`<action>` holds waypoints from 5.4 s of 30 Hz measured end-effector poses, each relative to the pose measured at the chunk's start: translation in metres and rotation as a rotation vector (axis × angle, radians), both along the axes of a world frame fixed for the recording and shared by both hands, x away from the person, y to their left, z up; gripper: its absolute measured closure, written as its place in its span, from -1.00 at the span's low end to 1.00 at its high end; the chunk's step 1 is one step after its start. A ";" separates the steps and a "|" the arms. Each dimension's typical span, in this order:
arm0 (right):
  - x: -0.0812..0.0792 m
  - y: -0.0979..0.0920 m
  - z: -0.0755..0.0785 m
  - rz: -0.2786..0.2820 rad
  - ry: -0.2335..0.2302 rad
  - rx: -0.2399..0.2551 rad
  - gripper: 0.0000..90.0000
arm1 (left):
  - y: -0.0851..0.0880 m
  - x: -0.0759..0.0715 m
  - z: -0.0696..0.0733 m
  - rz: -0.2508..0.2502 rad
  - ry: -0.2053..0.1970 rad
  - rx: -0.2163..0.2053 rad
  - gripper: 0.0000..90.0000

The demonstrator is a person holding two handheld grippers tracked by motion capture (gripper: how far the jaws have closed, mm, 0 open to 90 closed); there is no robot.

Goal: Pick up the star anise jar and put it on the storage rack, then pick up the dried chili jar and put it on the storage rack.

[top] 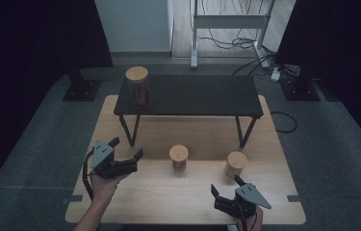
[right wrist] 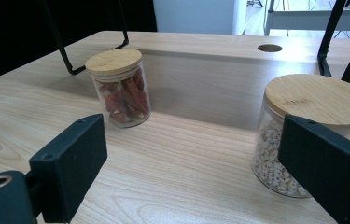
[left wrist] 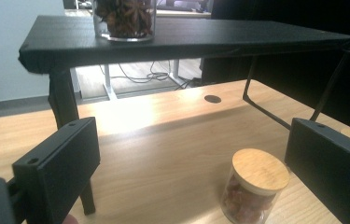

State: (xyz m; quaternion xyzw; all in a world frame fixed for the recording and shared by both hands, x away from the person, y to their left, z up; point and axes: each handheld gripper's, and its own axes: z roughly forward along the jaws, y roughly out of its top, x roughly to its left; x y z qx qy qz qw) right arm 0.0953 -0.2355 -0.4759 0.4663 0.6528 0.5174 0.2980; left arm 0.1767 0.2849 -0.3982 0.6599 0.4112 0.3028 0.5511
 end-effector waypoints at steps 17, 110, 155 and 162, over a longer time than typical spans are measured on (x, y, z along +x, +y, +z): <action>0.004 -0.001 -0.001 0.007 0.013 0.001 -0.83 | 0.010 0.004 -0.019 0.029 0.042 -0.020 -0.94; 0.069 0.067 0.017 0.111 0.086 -0.011 -0.88 | 0.016 0.015 -0.029 -0.019 0.130 -0.048 -0.93; 0.123 0.113 0.011 0.134 0.135 -0.114 -1.00 | 0.016 0.015 -0.030 -0.017 0.124 -0.026 -0.91; 0.130 0.115 0.007 0.130 0.149 -0.107 -1.00 | 0.016 0.015 -0.030 -0.014 0.127 -0.027 -0.91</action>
